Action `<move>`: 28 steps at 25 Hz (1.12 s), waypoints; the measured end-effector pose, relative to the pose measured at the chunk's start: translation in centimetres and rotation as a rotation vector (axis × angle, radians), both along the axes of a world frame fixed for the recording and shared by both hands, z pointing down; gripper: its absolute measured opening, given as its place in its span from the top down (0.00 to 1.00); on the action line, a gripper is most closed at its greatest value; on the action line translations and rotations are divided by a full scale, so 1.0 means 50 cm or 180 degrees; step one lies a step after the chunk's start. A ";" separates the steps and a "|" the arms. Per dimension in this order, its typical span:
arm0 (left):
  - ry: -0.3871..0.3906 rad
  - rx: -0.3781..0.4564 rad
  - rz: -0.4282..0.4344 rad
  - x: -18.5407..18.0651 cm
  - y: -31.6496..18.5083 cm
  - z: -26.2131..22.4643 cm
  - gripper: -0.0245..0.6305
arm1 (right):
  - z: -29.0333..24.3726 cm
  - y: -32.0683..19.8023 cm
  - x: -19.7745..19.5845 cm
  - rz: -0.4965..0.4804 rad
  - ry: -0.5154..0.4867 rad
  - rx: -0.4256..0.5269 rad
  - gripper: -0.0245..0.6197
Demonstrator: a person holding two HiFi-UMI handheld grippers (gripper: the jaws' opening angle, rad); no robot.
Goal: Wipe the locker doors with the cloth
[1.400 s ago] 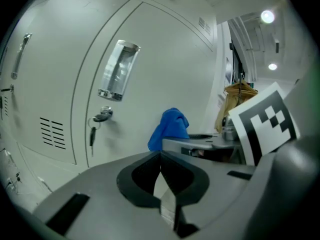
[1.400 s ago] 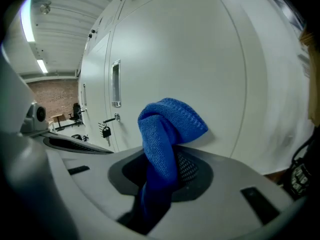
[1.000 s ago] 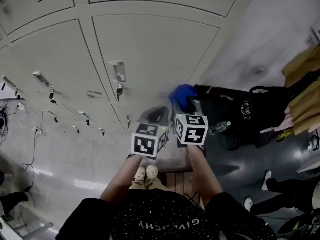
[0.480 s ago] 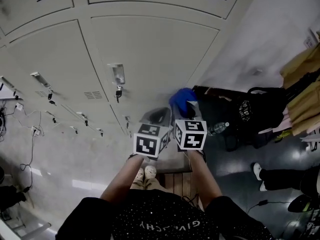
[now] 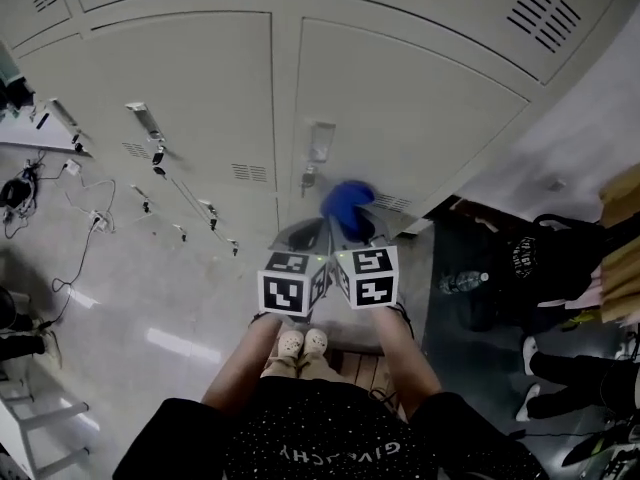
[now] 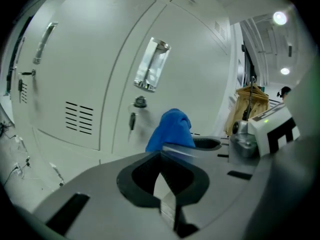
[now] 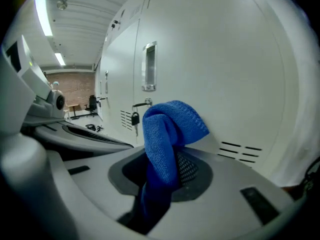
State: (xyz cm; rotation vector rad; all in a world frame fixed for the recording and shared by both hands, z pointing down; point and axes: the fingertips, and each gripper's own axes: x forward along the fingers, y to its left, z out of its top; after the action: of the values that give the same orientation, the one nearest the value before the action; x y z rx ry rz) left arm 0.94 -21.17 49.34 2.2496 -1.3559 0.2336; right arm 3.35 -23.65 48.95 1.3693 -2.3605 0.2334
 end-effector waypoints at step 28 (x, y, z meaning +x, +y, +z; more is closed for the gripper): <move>-0.0122 -0.0100 -0.0611 -0.164 0.011 0.022 0.95 | 0.022 -0.078 -0.150 -0.0277 -0.0019 -0.0032 0.82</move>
State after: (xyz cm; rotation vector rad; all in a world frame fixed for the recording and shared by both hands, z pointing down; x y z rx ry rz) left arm -7.28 -20.62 50.44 2.0823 -1.5660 0.2305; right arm -4.14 -27.57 50.06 1.2596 -2.4140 0.2242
